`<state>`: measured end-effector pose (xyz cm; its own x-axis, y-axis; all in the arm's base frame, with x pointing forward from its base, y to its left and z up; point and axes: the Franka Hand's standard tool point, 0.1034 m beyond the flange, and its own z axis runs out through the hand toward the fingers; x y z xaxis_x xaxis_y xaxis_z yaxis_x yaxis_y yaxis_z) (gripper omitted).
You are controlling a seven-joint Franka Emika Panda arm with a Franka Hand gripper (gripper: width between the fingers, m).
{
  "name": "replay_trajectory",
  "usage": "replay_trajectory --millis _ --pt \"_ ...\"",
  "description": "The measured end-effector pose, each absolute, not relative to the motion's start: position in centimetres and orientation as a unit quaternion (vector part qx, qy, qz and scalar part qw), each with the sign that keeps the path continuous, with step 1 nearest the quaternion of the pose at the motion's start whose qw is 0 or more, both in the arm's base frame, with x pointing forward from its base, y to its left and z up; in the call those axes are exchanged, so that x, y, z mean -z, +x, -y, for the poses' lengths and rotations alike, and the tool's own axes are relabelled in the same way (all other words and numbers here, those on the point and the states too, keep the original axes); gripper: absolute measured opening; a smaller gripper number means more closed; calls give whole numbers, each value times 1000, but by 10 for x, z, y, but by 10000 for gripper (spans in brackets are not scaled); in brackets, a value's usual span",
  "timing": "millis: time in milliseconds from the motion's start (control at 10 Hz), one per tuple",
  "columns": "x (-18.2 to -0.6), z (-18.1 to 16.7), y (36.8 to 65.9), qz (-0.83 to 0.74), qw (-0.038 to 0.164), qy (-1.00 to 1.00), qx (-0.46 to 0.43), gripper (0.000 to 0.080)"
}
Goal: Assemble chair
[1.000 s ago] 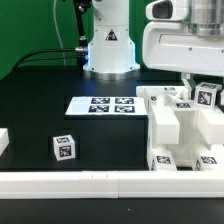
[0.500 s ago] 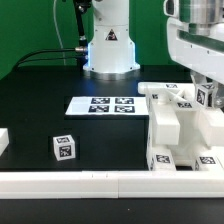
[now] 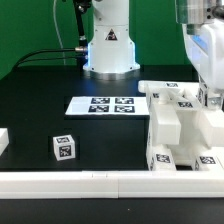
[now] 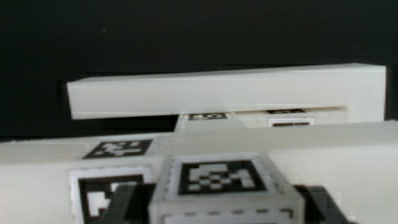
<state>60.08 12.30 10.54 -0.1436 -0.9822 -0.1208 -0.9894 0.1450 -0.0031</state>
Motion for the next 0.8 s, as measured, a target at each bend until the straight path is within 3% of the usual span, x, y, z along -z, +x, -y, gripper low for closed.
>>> replay_trajectory --millis 700,800 --pt "-105 -121 601 -804 43 -592 -38 269" --pt "-104 -122 601 -803 43 -593 -38 478"
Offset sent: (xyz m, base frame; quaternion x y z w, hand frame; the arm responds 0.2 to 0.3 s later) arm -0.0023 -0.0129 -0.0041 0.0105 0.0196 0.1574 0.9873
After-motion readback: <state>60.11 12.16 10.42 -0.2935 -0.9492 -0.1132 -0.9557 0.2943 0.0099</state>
